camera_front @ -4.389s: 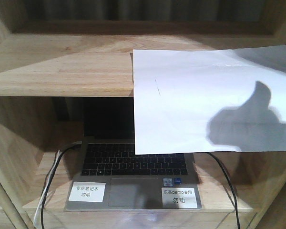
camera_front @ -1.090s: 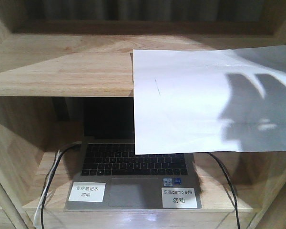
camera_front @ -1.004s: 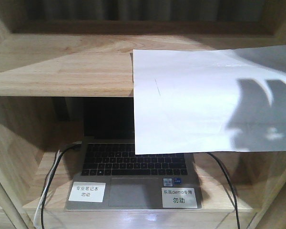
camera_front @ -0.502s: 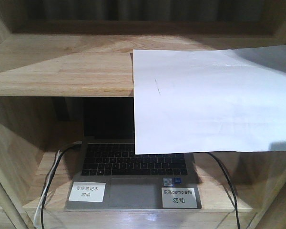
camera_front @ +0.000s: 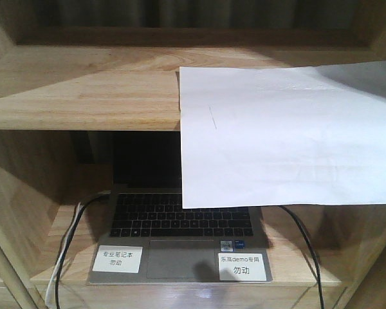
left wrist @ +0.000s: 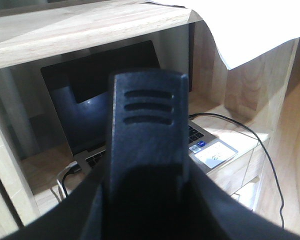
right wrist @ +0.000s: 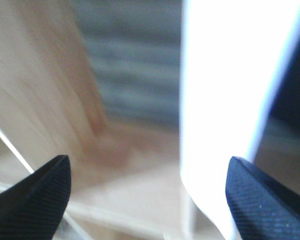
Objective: Grab stapler and paper to desk for stapling
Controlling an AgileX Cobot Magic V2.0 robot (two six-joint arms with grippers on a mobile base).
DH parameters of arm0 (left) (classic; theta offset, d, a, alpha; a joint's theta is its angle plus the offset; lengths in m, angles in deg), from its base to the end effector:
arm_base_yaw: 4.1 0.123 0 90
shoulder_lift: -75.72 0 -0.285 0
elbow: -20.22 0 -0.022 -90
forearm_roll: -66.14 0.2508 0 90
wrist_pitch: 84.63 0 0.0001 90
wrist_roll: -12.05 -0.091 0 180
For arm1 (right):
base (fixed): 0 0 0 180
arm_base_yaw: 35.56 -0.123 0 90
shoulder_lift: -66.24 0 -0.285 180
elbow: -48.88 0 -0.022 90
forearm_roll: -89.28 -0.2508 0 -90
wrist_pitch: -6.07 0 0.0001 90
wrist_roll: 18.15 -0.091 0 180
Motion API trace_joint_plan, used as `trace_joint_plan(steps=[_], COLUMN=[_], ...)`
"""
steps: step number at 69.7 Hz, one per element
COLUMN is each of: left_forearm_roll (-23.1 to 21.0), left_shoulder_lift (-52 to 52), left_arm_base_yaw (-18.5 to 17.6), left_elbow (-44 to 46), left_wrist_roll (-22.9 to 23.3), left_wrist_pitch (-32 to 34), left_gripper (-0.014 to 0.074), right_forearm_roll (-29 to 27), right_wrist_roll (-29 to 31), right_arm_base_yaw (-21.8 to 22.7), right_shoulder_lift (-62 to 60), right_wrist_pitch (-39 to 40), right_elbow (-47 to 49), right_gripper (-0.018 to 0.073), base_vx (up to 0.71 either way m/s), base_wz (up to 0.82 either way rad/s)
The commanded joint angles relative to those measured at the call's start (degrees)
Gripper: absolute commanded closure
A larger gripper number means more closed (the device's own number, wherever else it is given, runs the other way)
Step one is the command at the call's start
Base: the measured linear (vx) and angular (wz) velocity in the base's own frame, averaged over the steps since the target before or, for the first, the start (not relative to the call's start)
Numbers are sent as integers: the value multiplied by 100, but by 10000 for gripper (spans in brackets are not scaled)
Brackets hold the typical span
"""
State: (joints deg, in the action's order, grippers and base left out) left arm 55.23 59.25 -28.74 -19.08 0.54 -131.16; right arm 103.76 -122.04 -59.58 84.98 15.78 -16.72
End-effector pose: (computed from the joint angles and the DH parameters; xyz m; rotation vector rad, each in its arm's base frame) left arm 0.0038 -0.0155 0.3446 0.5386 1.7074 -0.3822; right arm 0.0581 0.0301 0.2847 0.7891 1.3020 1.6794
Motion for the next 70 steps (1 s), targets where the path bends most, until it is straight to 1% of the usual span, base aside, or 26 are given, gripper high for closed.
trace_joint_plan(steps=[1,8,12,16,21,25,29,37,53,62,66,70], left_forearm_roll=[-112,-112,-112,-112,-112,-112,-112,-112,-112,-112,-112,-112], left_shoulder_lift=[-83,-83,-83,-83,-83,-83,-83,-83,-83,-83,-83,-83], left_arm_base_yaw=[-4,-4,-4,-4,-4,-4,-4,-4,-4,-4,-4,-4], left_elbow=[153,153,153,153,153,153,153,153,153,153,153,153], left_wrist_roll=[15,15,15,15,15,15,15,15,15,15,15,15], left_wrist_pitch=[676,676,676,676,676,676,676,676,676,676,676,676], left_gripper=[603,603,603,603,603,603,603,603,603,603,603,603], right_forearm_roll=[38,3,-63,-245,-554,-721,-840,-874,-874,-844,-824,-803], right_wrist_roll=[100,331,679,1094,1707,2032,2278,2595,2601,2405,2242,2248], right_arm_base_yaw=[-171,-220,-213,-214,-214,-214,-214,-214,-214,-214,-214,-214], right_shoulder_lift=[92,253,418,605,957,1226,1539,2202,3432,4009,4104,4123], right_wrist_pitch=[484,665,879,1124,1741,2272,2901,3987,5654,6660,6699,6699], right_elbow=[-23,-204,-296,-369,-477,-548,-592,-592,-592,-592,-585,-585], right_gripper=[-35,-35,-35,-35,-35,-35,-35,-35,-35,-35,-35,-35], base_vx=[0,0,0,0,0,0,0,0,0,0,0,0], base_wz=[0,0,0,0,0,0,0,0,0,0,0,0])
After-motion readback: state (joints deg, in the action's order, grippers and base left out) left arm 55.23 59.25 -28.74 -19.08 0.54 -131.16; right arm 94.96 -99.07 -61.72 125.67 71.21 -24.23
